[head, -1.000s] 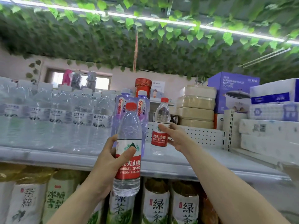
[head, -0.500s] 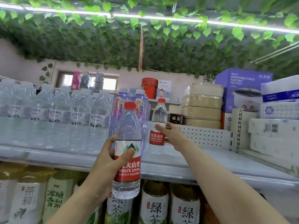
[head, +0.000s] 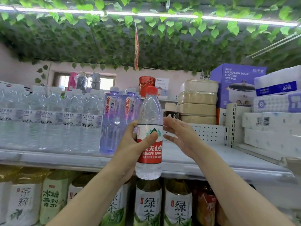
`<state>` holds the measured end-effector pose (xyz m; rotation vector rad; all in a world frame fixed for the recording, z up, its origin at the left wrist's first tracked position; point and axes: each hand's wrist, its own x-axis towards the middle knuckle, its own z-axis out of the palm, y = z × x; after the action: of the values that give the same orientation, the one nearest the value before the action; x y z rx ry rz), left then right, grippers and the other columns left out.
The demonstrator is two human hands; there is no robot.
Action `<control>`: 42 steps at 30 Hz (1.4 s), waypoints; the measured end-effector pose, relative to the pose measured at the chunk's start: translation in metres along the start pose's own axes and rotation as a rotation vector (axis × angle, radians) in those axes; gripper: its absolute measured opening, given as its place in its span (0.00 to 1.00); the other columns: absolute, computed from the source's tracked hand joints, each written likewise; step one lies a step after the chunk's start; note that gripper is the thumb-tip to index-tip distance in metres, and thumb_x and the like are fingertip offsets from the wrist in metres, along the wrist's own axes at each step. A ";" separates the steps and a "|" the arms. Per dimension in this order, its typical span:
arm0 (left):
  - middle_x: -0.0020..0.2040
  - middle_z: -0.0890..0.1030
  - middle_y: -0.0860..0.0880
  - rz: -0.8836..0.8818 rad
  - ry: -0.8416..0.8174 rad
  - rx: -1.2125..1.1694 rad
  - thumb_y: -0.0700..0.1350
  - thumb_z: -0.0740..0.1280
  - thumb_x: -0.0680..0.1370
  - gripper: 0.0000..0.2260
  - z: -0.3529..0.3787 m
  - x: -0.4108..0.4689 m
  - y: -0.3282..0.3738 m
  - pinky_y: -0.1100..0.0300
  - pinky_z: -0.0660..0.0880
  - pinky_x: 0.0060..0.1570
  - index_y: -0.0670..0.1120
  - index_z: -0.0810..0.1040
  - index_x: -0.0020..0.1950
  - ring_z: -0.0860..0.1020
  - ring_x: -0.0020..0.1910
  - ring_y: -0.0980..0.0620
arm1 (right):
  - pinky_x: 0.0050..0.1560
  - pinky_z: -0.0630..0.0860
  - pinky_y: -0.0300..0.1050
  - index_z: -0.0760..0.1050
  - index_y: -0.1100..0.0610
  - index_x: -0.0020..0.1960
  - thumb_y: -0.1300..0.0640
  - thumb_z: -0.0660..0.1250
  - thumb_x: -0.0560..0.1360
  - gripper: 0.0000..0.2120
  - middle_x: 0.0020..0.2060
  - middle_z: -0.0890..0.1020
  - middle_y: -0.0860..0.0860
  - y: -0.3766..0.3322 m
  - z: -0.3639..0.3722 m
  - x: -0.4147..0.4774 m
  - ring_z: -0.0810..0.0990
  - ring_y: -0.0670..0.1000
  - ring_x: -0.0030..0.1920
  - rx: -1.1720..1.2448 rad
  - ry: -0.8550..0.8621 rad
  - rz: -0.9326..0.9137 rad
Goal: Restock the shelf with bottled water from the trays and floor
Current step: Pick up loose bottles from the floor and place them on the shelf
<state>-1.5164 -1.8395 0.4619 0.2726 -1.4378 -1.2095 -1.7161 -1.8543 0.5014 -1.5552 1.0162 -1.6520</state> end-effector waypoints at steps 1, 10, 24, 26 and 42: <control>0.52 0.86 0.47 0.001 -0.002 0.002 0.51 0.76 0.62 0.29 0.007 0.006 -0.001 0.49 0.82 0.47 0.56 0.73 0.62 0.85 0.49 0.45 | 0.61 0.80 0.52 0.79 0.61 0.65 0.42 0.70 0.75 0.27 0.60 0.84 0.57 -0.003 -0.003 -0.011 0.82 0.54 0.61 0.038 -0.042 0.022; 0.55 0.84 0.41 -0.045 -0.018 -0.026 0.46 0.78 0.66 0.31 0.055 0.067 -0.011 0.45 0.82 0.52 0.51 0.72 0.66 0.84 0.51 0.40 | 0.61 0.79 0.50 0.76 0.56 0.69 0.48 0.72 0.73 0.27 0.61 0.84 0.56 -0.008 -0.029 -0.054 0.83 0.54 0.62 0.011 -0.141 0.076; 0.63 0.76 0.52 0.065 0.039 0.325 0.51 0.75 0.74 0.29 0.060 0.096 -0.024 0.60 0.76 0.49 0.55 0.69 0.72 0.77 0.60 0.52 | 0.53 0.81 0.48 0.78 0.51 0.64 0.57 0.77 0.73 0.20 0.55 0.86 0.53 -0.005 -0.050 -0.013 0.85 0.52 0.55 -0.108 0.051 0.072; 0.66 0.69 0.53 0.085 0.134 0.409 0.53 0.73 0.75 0.31 0.048 0.093 -0.026 0.59 0.72 0.52 0.57 0.65 0.75 0.70 0.65 0.52 | 0.53 0.80 0.48 0.78 0.51 0.63 0.56 0.78 0.72 0.21 0.54 0.87 0.52 -0.004 -0.052 -0.006 0.85 0.52 0.55 -0.117 0.063 0.091; 0.59 0.74 0.62 -0.190 0.076 0.285 0.54 0.61 0.83 0.29 0.030 0.077 -0.040 0.52 0.66 0.64 0.60 0.51 0.80 0.71 0.56 0.57 | 0.55 0.77 0.51 0.73 0.54 0.68 0.60 0.79 0.71 0.28 0.54 0.85 0.53 0.042 -0.040 0.054 0.83 0.52 0.54 -0.213 0.077 0.298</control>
<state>-1.5825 -1.8991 0.4829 0.6566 -1.5435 -1.1288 -1.7629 -1.9174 0.4913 -1.3973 1.4289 -1.4424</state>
